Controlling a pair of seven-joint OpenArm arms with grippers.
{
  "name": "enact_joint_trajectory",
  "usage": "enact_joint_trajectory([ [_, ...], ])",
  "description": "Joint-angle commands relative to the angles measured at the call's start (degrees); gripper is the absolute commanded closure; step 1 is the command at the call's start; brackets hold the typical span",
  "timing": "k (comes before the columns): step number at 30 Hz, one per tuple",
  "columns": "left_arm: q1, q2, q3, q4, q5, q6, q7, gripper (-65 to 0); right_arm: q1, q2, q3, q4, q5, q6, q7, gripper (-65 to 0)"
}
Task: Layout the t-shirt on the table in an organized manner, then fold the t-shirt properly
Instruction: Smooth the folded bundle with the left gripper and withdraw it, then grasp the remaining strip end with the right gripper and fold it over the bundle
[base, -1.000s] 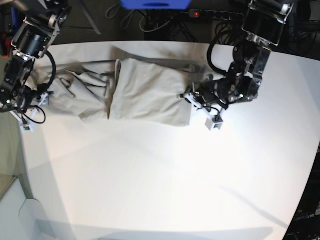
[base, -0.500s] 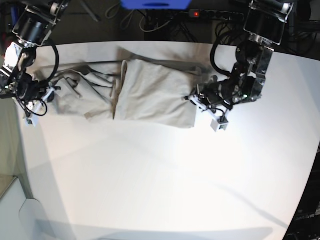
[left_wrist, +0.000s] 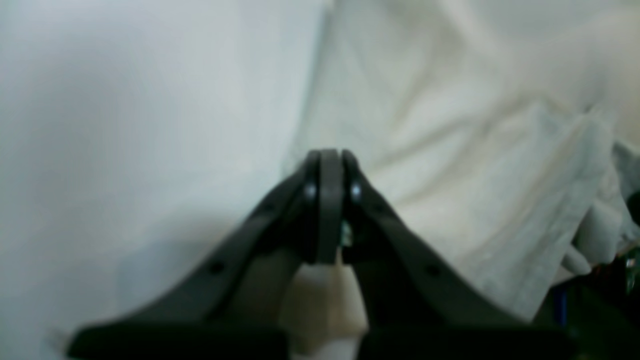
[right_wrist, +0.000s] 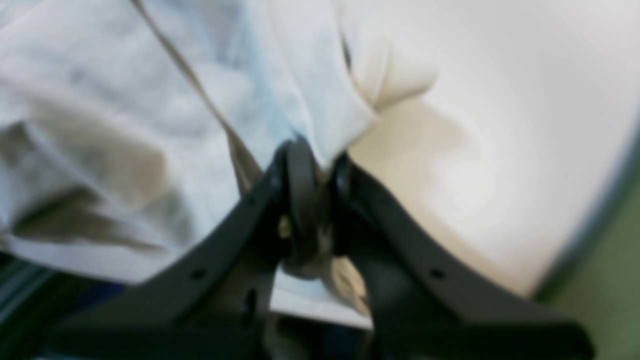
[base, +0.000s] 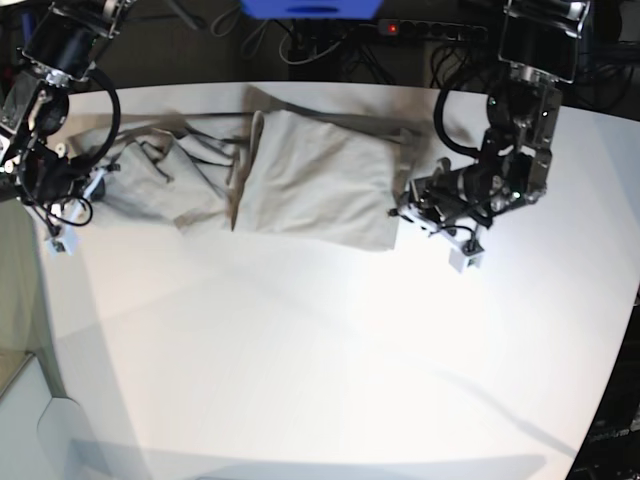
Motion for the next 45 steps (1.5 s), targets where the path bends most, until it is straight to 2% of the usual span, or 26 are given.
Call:
enact_joint_trajectory([
  [1,-0.7,-0.2,-0.7,1.2,-2.7,0.7,0.4,0.0,0.6,0.8,0.2,1.9,0.3,0.2,0.1,0.0],
  [14,2.2,-0.9,-12.2,1.3,-17.2,0.6,0.5,0.0,0.4,0.5,0.2,5.2,0.4,0.2,0.1,0.0],
  [22,2.2,-0.9,-12.7,1.3,-17.0,0.7,0.7,0.0,0.5,0.4,0.2,5.2,0.5,0.2,0.1,0.0],
  [28,4.5,-3.7,-13.1,1.1,-16.9,1.2,0.7,0.0,0.3,0.2,0.0,11.3,2.9,0.2,0.1,0.0],
  [35,6.6,-4.6,-12.6,0.2,-16.7,1.4,0.4,0.0,-1.2,-3.8,-7.6,20.9,3.0,0.2,0.1,0.0],
  [38,7.1,-3.1,-12.6,-0.5,-13.5,2.1,0.7,0.0,-1.4,-5.2,-10.6,21.2,3.0,0.2,0.1,0.0],
  [41,8.5,-0.3,-12.6,-0.3,-10.0,6.6,0.7,0.0,-2.3,-5.3,-13.3,21.4,3.0,0.2,0.1,0.0],
  [45,8.6,2.8,-12.6,-0.9,-8.8,7.1,0.7,0.0,-2.3,-6.9,-15.3,21.9,3.0,0.2,0.1,0.0],
])
